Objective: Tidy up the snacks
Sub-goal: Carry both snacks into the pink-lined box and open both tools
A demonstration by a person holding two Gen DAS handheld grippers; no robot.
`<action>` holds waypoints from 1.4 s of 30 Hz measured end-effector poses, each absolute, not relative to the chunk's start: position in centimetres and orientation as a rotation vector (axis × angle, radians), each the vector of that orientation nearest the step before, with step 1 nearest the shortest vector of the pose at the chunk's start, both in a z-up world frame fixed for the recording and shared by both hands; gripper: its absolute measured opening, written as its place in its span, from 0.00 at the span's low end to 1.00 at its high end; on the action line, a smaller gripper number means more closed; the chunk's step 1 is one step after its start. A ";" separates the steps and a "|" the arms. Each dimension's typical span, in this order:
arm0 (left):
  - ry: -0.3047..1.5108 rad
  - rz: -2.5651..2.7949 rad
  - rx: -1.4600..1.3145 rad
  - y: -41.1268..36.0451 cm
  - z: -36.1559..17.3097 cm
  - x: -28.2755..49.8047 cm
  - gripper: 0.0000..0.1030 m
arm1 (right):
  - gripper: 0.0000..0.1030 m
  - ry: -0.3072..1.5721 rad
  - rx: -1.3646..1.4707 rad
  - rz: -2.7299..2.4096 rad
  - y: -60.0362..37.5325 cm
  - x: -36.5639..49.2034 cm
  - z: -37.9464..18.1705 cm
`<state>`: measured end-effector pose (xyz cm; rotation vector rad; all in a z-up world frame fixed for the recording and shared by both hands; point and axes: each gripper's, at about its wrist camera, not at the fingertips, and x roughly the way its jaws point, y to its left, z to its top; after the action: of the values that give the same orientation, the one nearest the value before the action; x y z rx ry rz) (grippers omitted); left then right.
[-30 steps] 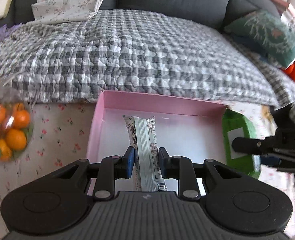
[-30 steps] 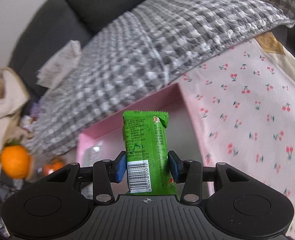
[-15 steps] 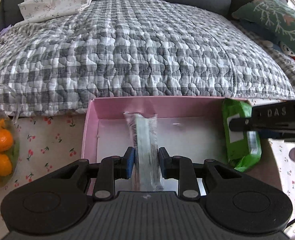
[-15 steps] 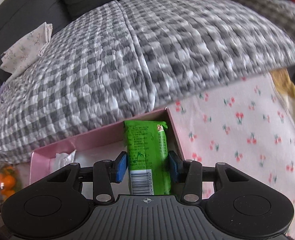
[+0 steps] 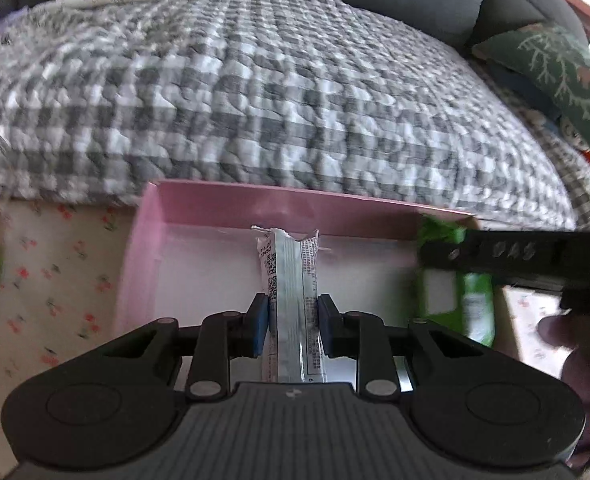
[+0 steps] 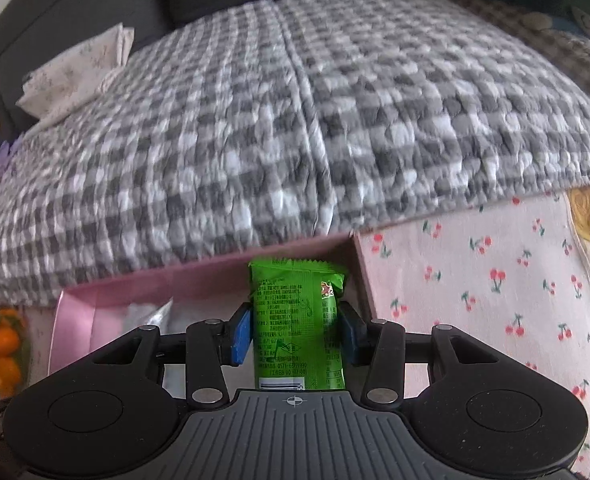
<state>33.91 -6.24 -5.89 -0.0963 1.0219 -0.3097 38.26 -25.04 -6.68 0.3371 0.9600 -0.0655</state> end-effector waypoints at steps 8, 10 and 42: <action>0.978 -0.360 -0.132 -8.1 -6.4 33.5 0.37 | 0.61 0.937 0.374 -0.024 -25.5 36.8 -5.6; 0.963 -0.347 -0.115 -8.1 -6.2 33.1 0.68 | 0.69 0.920 0.380 -0.024 -25.9 36.2 -4.8; 0.899 -0.225 0.093 -4.2 2.1 17.1 0.99 | 0.91 0.810 0.297 0.030 -23.0 17.0 3.0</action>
<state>17.12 -4.16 2.05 0.0934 0.8990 -0.2251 16.99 -23.03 2.95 0.2972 0.8099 0.0305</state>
